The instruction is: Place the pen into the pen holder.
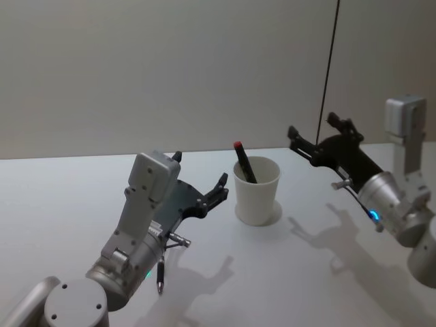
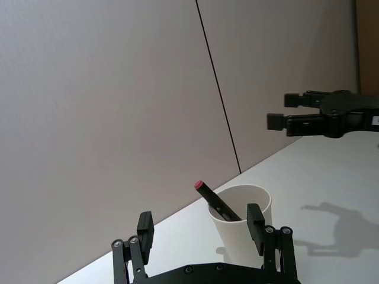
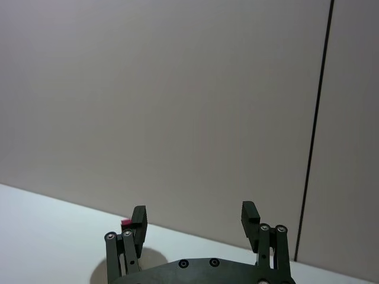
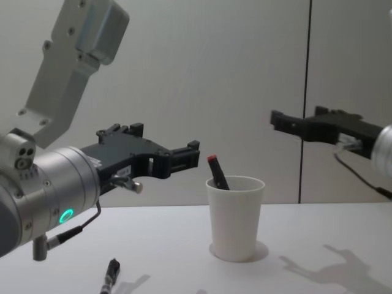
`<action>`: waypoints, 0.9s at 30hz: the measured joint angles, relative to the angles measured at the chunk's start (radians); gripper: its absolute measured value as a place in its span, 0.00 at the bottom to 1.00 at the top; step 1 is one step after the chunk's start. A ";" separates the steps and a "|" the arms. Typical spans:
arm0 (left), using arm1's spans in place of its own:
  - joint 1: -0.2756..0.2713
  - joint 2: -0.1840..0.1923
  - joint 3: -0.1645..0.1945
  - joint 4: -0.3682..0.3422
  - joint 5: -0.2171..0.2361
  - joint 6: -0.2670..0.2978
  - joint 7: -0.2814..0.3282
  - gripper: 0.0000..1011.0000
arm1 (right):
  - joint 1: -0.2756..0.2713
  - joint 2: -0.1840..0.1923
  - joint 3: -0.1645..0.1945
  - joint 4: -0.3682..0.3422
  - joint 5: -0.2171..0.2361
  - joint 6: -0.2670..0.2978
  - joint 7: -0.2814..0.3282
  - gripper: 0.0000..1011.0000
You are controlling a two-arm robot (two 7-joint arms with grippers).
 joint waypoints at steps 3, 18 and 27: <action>0.000 0.000 0.000 0.000 0.000 0.000 0.000 0.99 | -0.021 0.015 0.007 -0.036 0.002 0.039 -0.004 0.99; 0.000 0.000 0.000 0.000 0.000 0.000 0.000 0.99 | -0.157 0.107 0.052 -0.240 0.040 0.217 -0.034 0.99; 0.000 0.000 0.000 0.000 0.000 0.000 0.000 0.99 | -0.227 0.151 0.073 -0.322 0.064 0.272 -0.050 0.99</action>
